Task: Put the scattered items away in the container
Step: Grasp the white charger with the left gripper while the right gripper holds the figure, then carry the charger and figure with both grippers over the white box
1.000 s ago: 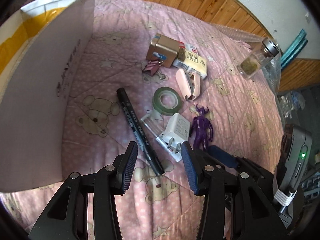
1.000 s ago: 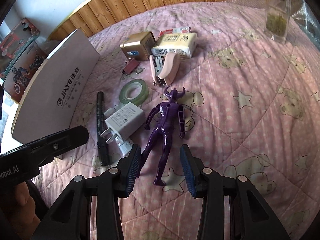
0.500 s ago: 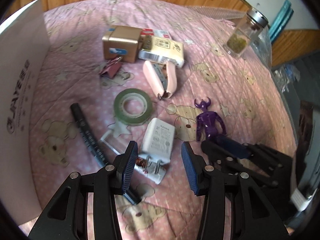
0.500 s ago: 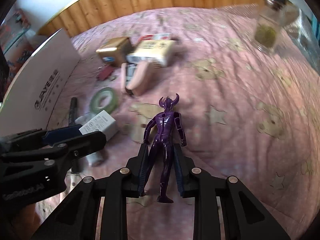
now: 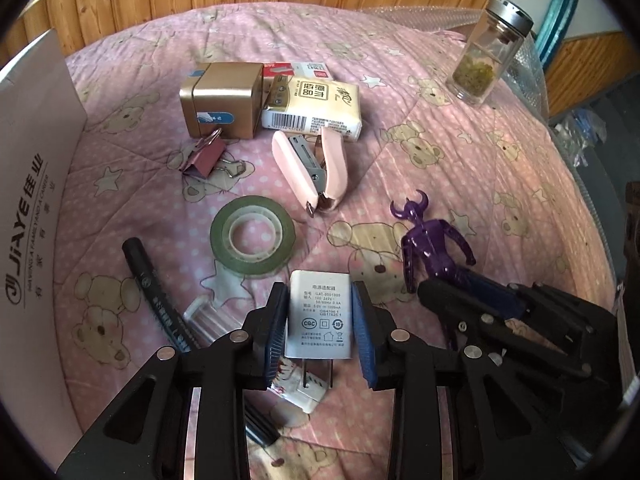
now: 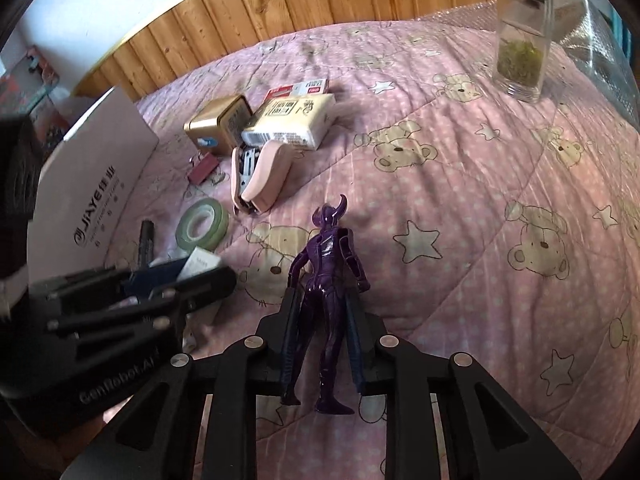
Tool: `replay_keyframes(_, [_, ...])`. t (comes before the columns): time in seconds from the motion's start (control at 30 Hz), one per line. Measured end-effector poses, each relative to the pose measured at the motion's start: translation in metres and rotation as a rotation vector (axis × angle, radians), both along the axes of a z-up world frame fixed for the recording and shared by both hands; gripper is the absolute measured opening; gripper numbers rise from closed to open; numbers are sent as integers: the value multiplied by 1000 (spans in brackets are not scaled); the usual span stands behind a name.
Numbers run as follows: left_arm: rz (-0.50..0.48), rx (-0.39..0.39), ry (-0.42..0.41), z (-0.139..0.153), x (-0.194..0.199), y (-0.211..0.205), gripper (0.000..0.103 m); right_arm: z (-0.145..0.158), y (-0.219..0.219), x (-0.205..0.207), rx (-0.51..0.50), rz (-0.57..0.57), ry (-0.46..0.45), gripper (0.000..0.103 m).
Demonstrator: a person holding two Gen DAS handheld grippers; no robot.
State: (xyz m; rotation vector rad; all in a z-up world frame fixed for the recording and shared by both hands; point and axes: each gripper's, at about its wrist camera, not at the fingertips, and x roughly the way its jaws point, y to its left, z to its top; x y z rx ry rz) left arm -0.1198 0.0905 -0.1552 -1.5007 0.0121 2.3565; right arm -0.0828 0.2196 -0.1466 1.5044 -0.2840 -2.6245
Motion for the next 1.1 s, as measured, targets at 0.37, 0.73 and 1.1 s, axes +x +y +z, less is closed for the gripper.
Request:
replay_keyframes(0.37, [33,-35,64,29,13,-7,32,16,-3,10,1,6,32,23])
replay_keyframes(0.73, [91,-28,101,60,29,-33,32,41,-27,26,21,67,69,23])
replay_keyframes(1.1, [205,-33,166,95,39,-79,32,73,-63,34,35,158,116,23])
